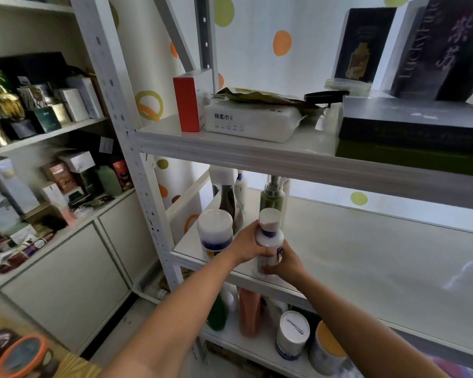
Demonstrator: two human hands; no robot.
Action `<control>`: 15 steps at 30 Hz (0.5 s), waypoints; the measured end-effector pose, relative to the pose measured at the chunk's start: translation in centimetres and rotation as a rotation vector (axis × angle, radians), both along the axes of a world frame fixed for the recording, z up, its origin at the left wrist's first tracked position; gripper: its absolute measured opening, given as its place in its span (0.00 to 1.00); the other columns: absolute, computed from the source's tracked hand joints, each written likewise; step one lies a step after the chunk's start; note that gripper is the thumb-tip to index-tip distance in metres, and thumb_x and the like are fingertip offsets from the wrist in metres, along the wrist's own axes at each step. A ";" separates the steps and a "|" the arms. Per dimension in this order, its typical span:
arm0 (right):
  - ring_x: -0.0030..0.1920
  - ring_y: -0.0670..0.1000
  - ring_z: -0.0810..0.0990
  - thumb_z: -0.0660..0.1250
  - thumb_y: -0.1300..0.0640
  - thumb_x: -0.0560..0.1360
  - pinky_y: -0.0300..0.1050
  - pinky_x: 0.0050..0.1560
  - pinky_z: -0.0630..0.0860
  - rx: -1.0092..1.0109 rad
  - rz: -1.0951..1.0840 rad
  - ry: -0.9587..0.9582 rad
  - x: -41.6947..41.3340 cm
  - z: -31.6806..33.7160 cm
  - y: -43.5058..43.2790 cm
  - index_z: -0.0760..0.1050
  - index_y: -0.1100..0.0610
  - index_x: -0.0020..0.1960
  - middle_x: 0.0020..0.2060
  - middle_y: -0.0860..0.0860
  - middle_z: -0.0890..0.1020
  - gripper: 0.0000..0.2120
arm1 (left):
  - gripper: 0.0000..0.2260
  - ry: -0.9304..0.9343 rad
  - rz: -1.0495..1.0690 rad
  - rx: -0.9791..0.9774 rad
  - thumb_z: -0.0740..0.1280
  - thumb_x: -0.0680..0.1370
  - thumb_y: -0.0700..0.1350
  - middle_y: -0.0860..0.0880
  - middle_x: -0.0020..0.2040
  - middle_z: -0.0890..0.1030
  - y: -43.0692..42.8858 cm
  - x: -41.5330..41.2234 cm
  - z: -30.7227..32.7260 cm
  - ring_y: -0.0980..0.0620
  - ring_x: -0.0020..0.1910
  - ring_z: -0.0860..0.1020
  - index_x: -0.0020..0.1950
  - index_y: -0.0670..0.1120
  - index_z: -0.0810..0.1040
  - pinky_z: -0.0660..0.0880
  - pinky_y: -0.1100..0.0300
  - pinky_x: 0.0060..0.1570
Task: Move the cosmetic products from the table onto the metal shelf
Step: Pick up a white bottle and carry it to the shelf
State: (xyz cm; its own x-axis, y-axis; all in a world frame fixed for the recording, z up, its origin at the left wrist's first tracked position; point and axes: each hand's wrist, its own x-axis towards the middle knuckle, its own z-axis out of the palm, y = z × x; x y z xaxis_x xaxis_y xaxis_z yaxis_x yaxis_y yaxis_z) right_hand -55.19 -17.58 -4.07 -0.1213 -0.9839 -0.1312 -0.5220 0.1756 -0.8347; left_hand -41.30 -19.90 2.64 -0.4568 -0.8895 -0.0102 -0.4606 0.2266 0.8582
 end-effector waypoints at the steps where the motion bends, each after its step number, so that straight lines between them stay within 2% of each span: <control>1: 0.53 0.50 0.74 0.80 0.59 0.60 0.40 0.52 0.71 -0.006 -0.010 0.001 0.3 0.0 0.0 0.66 0.56 0.65 0.53 0.49 0.74 0.38 | 0.30 -0.015 -0.004 -0.007 0.76 0.70 0.40 0.49 0.60 0.75 -0.1 0.2 0.0 0.54 0.58 0.72 0.69 0.45 0.68 0.68 0.60 0.63; 7: 0.52 0.54 0.76 0.80 0.60 0.58 0.45 0.49 0.75 -0.015 -0.069 0.019 1.0 -0.3 -0.1 0.66 0.56 0.58 0.53 0.53 0.75 0.34 | 0.29 -0.044 0.090 -0.078 0.75 0.71 0.41 0.47 0.65 0.76 -0.5 1.7 -0.7 0.49 0.63 0.74 0.69 0.46 0.69 0.69 0.56 0.64; 12: 0.52 0.54 0.76 0.80 0.59 0.59 0.49 0.52 0.77 -0.019 -0.096 0.083 1.3 -0.5 0.1 0.68 0.57 0.59 0.53 0.53 0.74 0.32 | 0.30 -0.085 0.081 -0.080 0.74 0.72 0.41 0.47 0.67 0.75 -0.3 2.1 -1.1 0.48 0.66 0.73 0.72 0.48 0.67 0.68 0.52 0.66; 15: 0.48 0.54 0.77 0.80 0.58 0.58 0.48 0.46 0.77 -0.008 -0.141 0.084 2.0 -0.1 0.3 0.69 0.57 0.55 0.49 0.52 0.74 0.30 | 0.35 -0.111 0.087 -0.098 0.76 0.70 0.43 0.47 0.67 0.74 0.0 1.9 -1.6 0.48 0.66 0.72 0.72 0.48 0.64 0.67 0.54 0.66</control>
